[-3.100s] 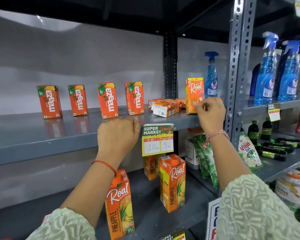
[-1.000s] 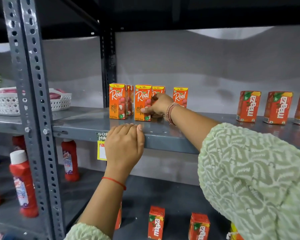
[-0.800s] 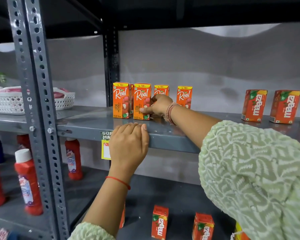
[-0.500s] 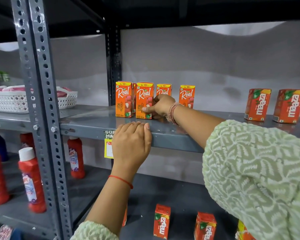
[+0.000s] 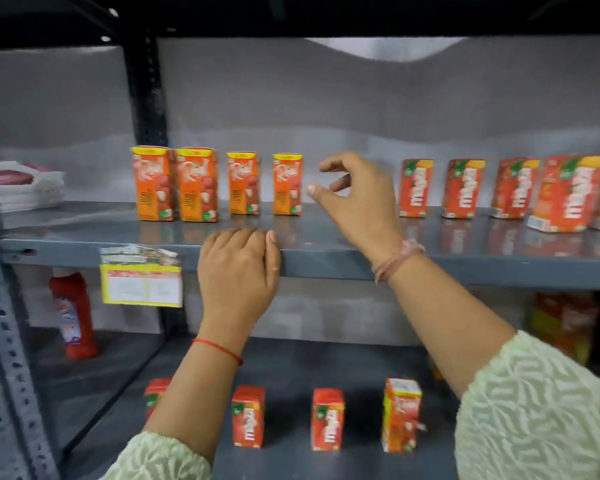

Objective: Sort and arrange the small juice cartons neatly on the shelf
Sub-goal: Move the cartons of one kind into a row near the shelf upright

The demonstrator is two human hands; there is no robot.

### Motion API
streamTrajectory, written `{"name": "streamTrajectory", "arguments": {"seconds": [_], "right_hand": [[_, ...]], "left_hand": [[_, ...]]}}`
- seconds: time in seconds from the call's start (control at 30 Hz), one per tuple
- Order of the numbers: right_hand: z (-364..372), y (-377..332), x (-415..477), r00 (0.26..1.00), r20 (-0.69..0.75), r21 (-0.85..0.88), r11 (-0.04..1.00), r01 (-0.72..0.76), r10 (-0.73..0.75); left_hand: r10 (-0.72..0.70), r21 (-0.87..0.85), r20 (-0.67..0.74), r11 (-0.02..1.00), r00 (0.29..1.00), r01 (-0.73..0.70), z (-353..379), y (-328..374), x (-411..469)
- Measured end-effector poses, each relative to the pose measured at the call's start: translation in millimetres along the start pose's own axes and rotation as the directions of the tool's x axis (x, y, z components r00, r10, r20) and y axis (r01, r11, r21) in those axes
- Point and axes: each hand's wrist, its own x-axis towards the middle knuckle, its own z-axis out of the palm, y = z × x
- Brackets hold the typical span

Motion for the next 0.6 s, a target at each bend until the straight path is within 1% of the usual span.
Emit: {"name": "streamTrajectory", "arguments": {"seconds": [0.1, 0.17, 0.23, 0.37, 0.47, 0.53, 0.57, 0.6], "right_hand": [[-63.6, 35.2, -20.6, 0.967, -0.216, -0.122, 0.986, 0.111, -0.136], [-103.7, 62.6, -28.9, 0.936, -0.285, -0.212, 0.966, 0.146, -0.204], [-138.5, 88.5, -34.8, 0.920, -0.315, -0.268, 0.952, 0.149, -0.233], [-209.7, 138.7, -39.6, 0.891, -0.378, -0.374, 0.922, 0.104, -0.253], [-259.7, 172.0, -37.3, 0.890, -0.396, -0.453, 0.891, 0.025, -0.226], [-288.5, 191.5, -33.1, 0.881, -0.425, -0.505, 0.862, -0.043, -0.205], [-302.4, 200.3, -30.8, 0.869, -0.461, -0.521, 0.848, -0.099, -0.182], [-315.1, 207.7, -28.4, 0.854, -0.505, -0.523, 0.832, -0.186, -0.127]], "left_hand": [[0.027, -0.064, -0.014, 0.998, 1.000, -0.028, 9.5, 61.8, 8.1], [0.054, -0.101, -0.004, 0.993, 0.999, -0.054, 17.1, 112.7, 10.7], [0.059, -0.127, 0.020, 0.990, 0.998, -0.056, 23.6, 159.7, 13.4], [0.079, -0.210, 0.018, 0.975, 0.997, -0.074, 32.0, 244.5, 23.9], [0.134, -0.250, 0.044, 0.961, 0.990, -0.119, 39.1, 297.1, 33.0], [0.140, -0.229, 0.090, 0.966, 0.986, -0.116, 44.5, 316.6, 35.7], [0.127, -0.210, 0.105, 0.972, 0.986, -0.103, 47.1, 321.9, 35.8], [0.109, -0.189, 0.104, 0.978, 0.989, -0.088, 49.1, 324.4, 35.1]]}}
